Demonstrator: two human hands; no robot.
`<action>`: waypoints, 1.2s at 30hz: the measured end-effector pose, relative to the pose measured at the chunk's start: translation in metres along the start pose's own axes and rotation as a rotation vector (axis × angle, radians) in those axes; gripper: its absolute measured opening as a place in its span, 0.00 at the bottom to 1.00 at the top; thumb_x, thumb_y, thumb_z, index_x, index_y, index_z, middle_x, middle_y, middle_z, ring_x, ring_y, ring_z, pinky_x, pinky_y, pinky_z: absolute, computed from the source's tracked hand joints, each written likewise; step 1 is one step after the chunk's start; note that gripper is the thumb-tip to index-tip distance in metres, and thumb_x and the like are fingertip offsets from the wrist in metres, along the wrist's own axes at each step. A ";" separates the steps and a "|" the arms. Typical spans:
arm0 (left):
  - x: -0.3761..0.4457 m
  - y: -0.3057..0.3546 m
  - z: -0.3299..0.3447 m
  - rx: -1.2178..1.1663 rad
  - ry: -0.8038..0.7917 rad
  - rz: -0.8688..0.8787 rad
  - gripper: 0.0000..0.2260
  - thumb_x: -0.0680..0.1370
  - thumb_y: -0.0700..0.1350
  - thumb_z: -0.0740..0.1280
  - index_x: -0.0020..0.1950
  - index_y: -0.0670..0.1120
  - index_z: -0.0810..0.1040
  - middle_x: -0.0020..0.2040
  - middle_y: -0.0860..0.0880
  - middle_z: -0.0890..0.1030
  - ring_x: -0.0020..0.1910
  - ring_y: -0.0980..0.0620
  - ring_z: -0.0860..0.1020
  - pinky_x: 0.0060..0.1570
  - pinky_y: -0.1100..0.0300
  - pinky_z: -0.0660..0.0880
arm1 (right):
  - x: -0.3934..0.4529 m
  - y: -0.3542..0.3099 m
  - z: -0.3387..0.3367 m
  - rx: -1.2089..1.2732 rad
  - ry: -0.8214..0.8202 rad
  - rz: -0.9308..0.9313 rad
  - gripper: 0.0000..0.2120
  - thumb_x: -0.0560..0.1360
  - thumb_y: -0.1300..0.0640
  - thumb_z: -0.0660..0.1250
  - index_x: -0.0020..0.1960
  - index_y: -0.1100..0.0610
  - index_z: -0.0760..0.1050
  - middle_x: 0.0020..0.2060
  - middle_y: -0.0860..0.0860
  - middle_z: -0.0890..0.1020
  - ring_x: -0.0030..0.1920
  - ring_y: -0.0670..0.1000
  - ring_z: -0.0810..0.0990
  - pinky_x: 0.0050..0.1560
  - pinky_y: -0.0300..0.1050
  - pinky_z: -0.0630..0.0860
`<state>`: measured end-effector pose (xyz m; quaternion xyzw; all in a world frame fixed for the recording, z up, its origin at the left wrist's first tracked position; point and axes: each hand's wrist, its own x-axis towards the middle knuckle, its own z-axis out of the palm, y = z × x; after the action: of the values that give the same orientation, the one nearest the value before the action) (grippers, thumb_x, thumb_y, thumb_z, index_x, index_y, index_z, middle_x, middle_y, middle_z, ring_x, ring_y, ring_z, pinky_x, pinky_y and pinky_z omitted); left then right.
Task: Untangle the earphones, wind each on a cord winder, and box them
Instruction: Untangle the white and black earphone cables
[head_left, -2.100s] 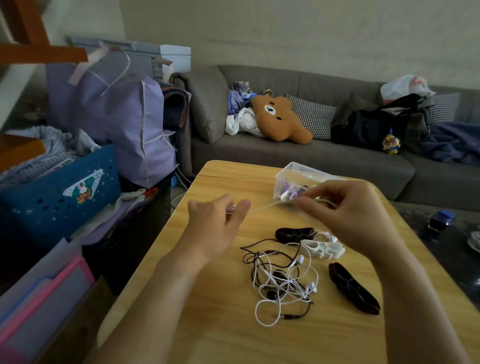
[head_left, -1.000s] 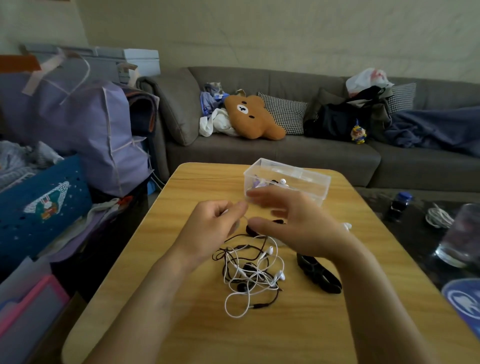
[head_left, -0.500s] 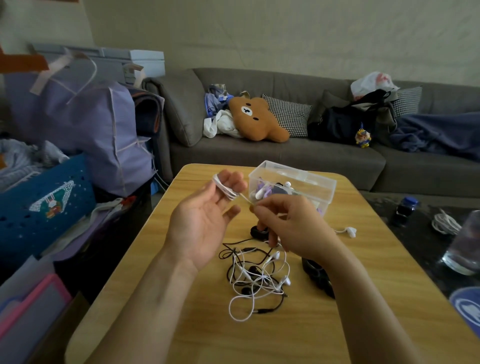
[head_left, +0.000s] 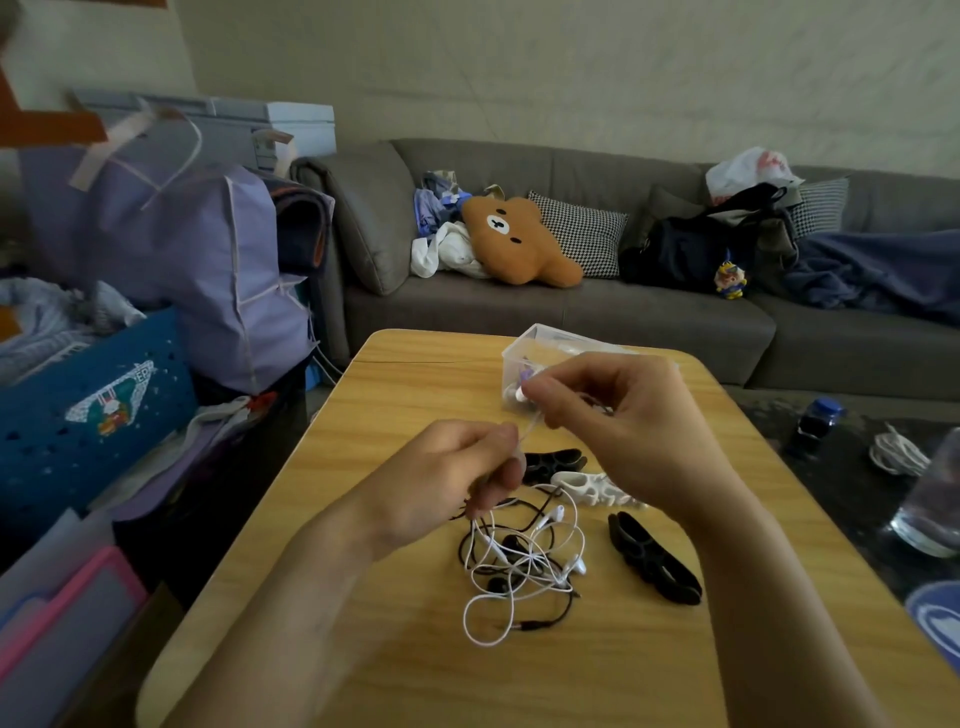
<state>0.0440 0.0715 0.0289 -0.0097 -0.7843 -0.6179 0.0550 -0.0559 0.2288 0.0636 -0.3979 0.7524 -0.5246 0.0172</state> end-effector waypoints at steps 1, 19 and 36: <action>-0.001 0.002 0.000 -0.095 -0.015 -0.010 0.18 0.80 0.53 0.57 0.38 0.42 0.72 0.31 0.48 0.68 0.31 0.53 0.67 0.35 0.62 0.66 | 0.000 0.003 0.002 0.010 0.001 0.015 0.07 0.76 0.52 0.72 0.47 0.54 0.84 0.35 0.47 0.84 0.36 0.40 0.81 0.40 0.33 0.77; 0.006 -0.007 0.001 -0.131 0.322 0.099 0.20 0.78 0.57 0.65 0.64 0.46 0.77 0.56 0.51 0.83 0.57 0.59 0.80 0.59 0.66 0.73 | -0.003 -0.003 0.018 -0.302 -0.229 0.029 0.10 0.79 0.47 0.68 0.44 0.50 0.84 0.31 0.49 0.82 0.28 0.42 0.75 0.30 0.37 0.72; -0.007 0.001 -0.018 -0.205 -0.184 -0.042 0.18 0.78 0.49 0.63 0.29 0.46 0.68 0.25 0.49 0.60 0.26 0.52 0.56 0.32 0.55 0.54 | -0.006 0.007 -0.012 0.086 0.006 0.014 0.13 0.65 0.46 0.75 0.41 0.56 0.83 0.32 0.49 0.84 0.30 0.43 0.80 0.32 0.33 0.75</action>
<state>0.0525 0.0550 0.0333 -0.0553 -0.7190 -0.6921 -0.0315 -0.0611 0.2428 0.0606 -0.3901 0.7320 -0.5573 0.0358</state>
